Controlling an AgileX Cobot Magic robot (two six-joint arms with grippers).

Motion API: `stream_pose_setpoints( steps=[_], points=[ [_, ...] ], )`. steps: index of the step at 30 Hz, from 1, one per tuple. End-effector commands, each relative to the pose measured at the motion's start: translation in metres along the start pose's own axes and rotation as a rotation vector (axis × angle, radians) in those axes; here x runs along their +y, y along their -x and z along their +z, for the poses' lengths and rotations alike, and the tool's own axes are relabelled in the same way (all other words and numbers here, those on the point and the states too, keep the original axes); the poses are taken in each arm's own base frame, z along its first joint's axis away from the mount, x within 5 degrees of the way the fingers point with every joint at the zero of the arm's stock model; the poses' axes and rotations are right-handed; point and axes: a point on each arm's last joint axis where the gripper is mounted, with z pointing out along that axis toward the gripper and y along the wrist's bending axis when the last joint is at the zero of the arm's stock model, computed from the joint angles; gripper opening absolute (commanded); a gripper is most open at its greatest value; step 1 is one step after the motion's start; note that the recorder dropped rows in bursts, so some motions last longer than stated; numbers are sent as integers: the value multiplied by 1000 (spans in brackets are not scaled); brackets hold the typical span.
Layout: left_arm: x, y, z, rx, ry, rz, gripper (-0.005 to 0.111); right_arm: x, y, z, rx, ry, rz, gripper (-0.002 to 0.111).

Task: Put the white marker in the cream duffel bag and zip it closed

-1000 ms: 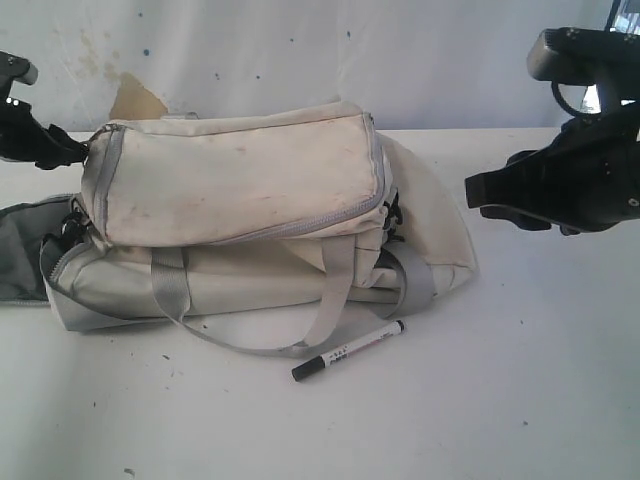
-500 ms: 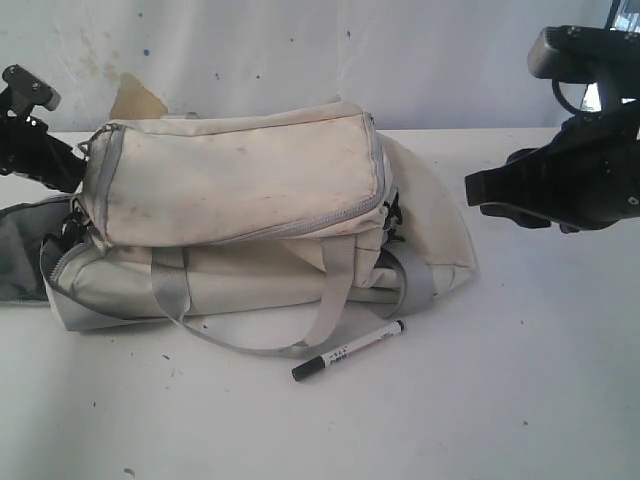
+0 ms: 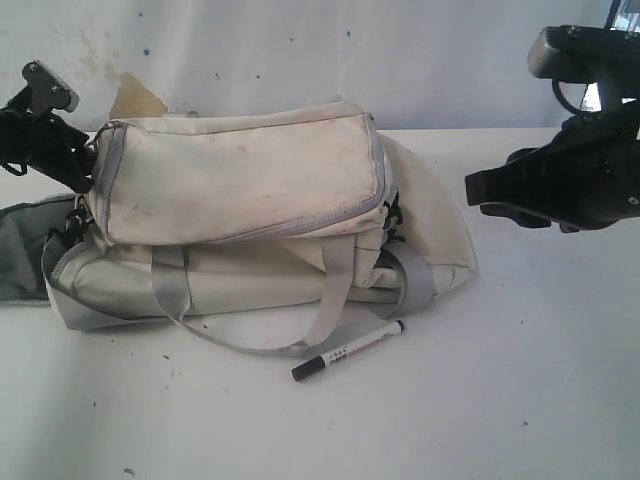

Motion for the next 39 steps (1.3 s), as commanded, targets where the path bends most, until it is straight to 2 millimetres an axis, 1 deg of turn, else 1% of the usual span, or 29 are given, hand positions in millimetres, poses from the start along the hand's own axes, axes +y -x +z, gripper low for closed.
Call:
stream_pose_setpoints(
  steps=[1, 3, 5, 6, 9, 11, 16, 19, 21, 24, 27, 30, 32, 36, 39],
  points=[
    [-2, 8, 3, -24, 8, 28, 43, 0, 1, 0, -9, -1, -13, 34],
    [-2, 8, 3, -28, 5, 26, 24, 0, 0, 0, -4, 0, -13, 34],
    [-2, 8, 3, -28, 5, 11, 3, 0, 0, 0, -3, 0, -13, 34],
    [-3, 8, 3, -26, 4, -5, 0, 0, 0, 0, -3, 0, -13, 34],
    [-1, 11, 0, -33, 6, -103, 0, 0, 0, 0, -3, 0, -13, 34],
    [0, 15, -4, -27, 10, -134, 0, 0, 0, 0, -5, 0, -11, 34],
    [5, 31, -24, -14, 13, -248, 0, 0, 1, 0, -16, -1, -11, 34],
    [2, 39, -33, 1, -29, -334, 0, 1, 2, 2, -23, 8, 11, 34],
    [-3, 41, -36, 18, -86, -341, 0, 3, 2, 5, -9, 32, 25, 34],
    [-11, 38, -39, 66, -173, -281, 0, 7, 4, 16, 49, 85, 4, 34],
    [-12, 40, -44, 106, -182, -317, 0, 10, 17, 27, 90, 127, 10, 34],
    [-9, 42, -51, 145, -153, -384, 0, 14, 38, 36, 97, 155, 18, 34],
    [-10, 43, -53, 156, -166, -400, 0, 16, 50, 43, 120, 184, 21, 34],
    [-16, 43, -54, 172, -222, -440, 0, 19, 65, 70, 199, 229, 14, 34],
    [-17, 42, -55, 185, -237, -448, 0, 24, 75, 89, 222, 316, -41, 34]
  ],
)
